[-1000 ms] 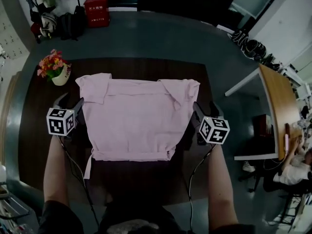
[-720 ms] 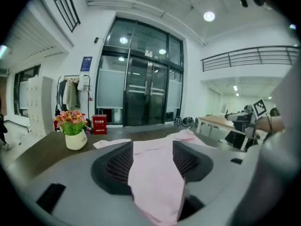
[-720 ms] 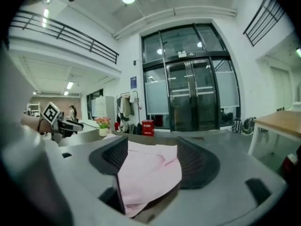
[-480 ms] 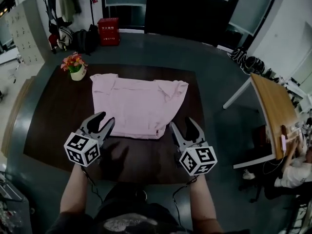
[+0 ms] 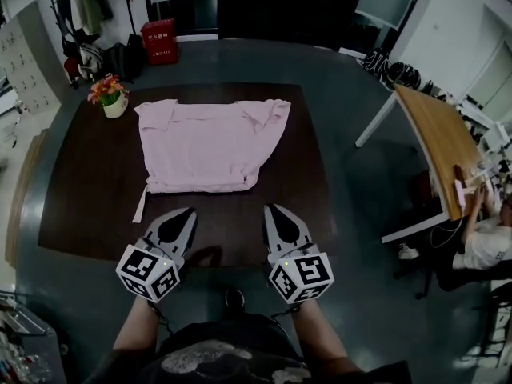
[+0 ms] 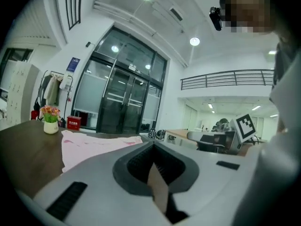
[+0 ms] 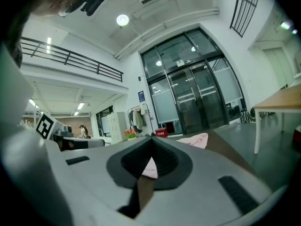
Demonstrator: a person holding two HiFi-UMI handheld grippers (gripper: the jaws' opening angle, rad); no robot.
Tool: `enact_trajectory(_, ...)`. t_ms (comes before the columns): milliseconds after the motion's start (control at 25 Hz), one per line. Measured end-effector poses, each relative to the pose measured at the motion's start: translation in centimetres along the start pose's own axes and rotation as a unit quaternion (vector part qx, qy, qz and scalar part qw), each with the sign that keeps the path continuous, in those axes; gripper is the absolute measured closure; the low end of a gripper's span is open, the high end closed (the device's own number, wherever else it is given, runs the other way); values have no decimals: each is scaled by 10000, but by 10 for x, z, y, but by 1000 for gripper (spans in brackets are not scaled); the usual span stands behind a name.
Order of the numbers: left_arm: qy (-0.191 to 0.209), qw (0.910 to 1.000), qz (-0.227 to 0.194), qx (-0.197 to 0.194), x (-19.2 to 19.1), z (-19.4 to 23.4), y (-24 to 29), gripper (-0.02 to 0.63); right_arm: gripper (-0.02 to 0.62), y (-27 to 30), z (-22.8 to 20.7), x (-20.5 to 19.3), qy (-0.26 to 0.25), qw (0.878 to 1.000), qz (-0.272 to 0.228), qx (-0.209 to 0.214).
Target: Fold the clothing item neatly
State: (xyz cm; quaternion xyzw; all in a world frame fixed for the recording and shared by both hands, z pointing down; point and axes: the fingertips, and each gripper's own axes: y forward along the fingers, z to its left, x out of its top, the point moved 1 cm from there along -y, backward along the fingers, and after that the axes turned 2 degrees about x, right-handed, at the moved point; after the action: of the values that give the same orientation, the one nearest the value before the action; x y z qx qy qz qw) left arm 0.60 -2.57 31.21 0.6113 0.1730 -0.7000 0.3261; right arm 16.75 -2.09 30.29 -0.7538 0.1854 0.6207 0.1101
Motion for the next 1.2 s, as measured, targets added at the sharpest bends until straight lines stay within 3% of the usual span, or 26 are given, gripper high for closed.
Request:
enact_trajectory(320, -318, 9984, 447, -155, -62, -20, -90, 595, 601, -46, 76, -57, -270, 9976, 636, 48)
enact_trajectory(720, -307, 9981, 423, -312, -77, -45, -190, 595, 601, -116, 169, -80, -524, 9950, 839, 117)
enact_trajectory(1200, -366, 9967, 489, -536, -105, -54, -262, 595, 603, -168, 234, -115, -467, 9935, 1035, -115)
